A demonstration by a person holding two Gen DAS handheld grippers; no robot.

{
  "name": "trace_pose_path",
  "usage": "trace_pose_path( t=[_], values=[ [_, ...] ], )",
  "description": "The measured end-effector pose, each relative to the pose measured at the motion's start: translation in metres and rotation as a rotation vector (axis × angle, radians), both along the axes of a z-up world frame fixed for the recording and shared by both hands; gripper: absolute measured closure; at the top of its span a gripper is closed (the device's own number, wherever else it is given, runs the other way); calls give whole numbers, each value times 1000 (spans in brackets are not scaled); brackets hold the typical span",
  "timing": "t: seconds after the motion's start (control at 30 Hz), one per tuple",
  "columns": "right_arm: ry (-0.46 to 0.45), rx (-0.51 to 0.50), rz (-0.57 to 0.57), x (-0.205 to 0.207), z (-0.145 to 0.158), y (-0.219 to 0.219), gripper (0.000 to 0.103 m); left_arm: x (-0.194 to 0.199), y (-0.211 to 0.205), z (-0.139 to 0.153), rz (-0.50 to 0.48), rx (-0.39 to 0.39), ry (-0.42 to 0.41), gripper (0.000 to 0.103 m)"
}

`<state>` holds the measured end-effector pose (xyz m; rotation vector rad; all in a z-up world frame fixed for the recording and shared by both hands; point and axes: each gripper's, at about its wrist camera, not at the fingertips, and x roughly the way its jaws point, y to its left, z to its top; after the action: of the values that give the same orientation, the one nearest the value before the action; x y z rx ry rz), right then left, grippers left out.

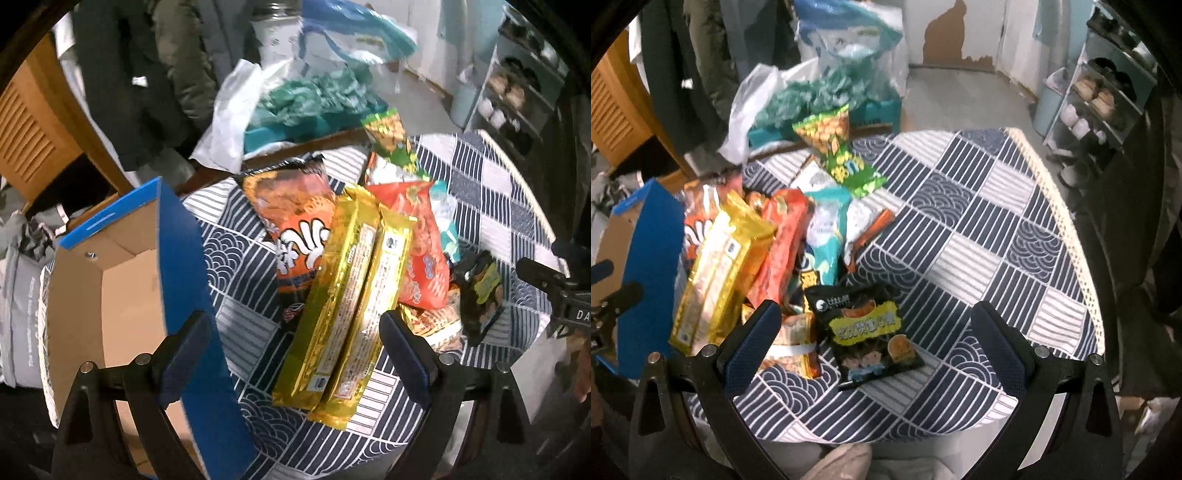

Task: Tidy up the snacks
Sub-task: 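Grasp a gold wafer bar with the left tool while the right tool grasps the black snack bag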

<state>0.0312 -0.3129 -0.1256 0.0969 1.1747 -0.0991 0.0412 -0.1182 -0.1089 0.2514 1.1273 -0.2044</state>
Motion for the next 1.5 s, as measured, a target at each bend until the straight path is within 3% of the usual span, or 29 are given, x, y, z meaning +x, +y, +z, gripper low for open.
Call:
trace_pose_path(
  t=[0.43, 0.93, 1.1, 1.23, 1.33, 1.5],
  values=[
    [144, -56, 50, 16, -64, 6, 2, 14, 1, -39, -17, 37, 60, 10],
    [223, -97, 92, 18, -94, 10, 2, 22, -11, -61, -76, 24, 90, 10],
    [227, -90, 98, 18, -101, 9, 3, 28, -5, -64, -55, -13, 118, 8],
    [240, -51, 109, 23, -114, 7, 14, 32, 2, -67, -40, -49, 137, 8],
    [250, -41, 122, 23, -118, 9, 29, 34, 8, -66, -22, -20, 127, 8],
    [239, -26, 116, 19, -122, 10, 40, 32, 5, -71, -38, -21, 133, 8]
  ],
)
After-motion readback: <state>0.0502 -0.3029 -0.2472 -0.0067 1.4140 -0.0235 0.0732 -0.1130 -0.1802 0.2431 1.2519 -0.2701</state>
